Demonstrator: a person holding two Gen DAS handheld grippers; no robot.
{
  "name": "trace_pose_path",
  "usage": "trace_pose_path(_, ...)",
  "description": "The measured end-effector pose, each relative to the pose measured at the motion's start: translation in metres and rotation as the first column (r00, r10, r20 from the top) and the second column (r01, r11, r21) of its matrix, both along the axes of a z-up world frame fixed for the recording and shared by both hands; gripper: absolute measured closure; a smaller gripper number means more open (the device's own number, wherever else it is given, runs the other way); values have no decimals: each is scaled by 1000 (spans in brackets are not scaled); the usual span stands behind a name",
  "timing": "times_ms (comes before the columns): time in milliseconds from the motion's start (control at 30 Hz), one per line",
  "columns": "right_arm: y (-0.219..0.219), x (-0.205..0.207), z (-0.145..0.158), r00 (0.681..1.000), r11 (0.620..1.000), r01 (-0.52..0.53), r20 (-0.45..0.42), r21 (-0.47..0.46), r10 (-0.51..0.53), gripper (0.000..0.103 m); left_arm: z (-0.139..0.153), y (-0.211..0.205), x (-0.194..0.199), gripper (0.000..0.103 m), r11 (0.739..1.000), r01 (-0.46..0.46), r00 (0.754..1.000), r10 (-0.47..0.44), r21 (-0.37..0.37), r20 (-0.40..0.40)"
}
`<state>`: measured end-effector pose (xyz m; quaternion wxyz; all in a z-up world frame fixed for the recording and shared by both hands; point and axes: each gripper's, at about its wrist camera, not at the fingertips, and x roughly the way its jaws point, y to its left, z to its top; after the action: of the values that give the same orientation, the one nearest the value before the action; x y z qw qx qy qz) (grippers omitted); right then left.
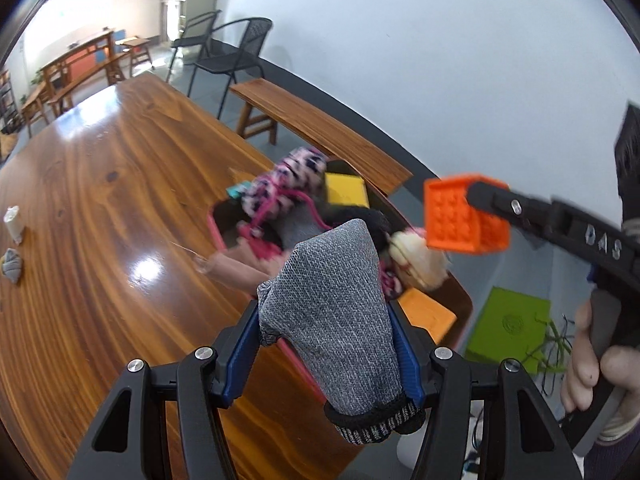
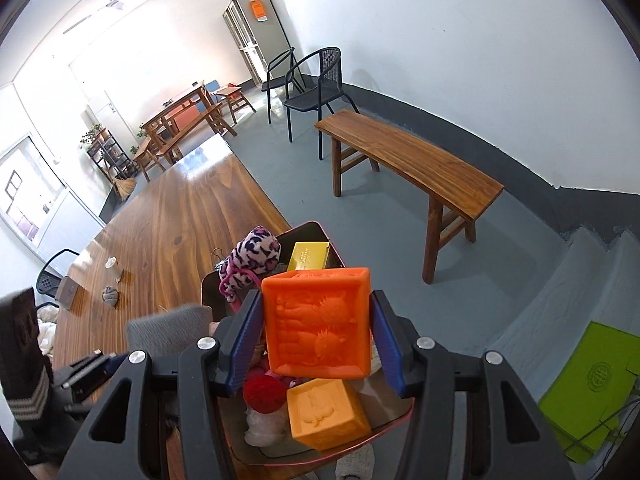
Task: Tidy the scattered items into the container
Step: 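Carry the grey hat and orange block to the box and release both, then return both tools to the table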
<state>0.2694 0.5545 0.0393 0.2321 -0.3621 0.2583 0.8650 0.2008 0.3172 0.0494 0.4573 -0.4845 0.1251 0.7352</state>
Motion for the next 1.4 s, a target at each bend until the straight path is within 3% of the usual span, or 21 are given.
trace_pose_path(400, 4, -10, -7, 998, 998, -57, -10, -8, 57, 46, -42, 21, 35, 41, 986, 152, 987, -148, -64, 63)
trace_pose_path(667, 3, -28, -11, 994, 994, -105, -15, -14, 105, 46, -46, 19, 36, 38, 986, 163, 984, -159, -44, 84)
trace_pose_path(800, -2, -41, -25, 990, 989, -140, 16, -37, 140, 46, -46, 16, 36, 29, 987, 153, 984, -148, -42, 102)
trace_pose_path(867, -5, -47, -32, 987, 987, -156, 35, -45, 158, 46, -42, 9, 36, 18, 990, 135, 987, -131, -41, 89)
trace_pose_path(1233, -17, -67, -67, 963, 976, -216, 163, -9, 214, 46, -22, -31, 23, 18, 998, 66, 994, -65, -7, 91)
trace_pose_path(1400, -20, -68, -73, 960, 976, -218, 181, 11, 213, 46, -16, -52, 9, 18, 1000, 23, 996, -23, 3, 88)
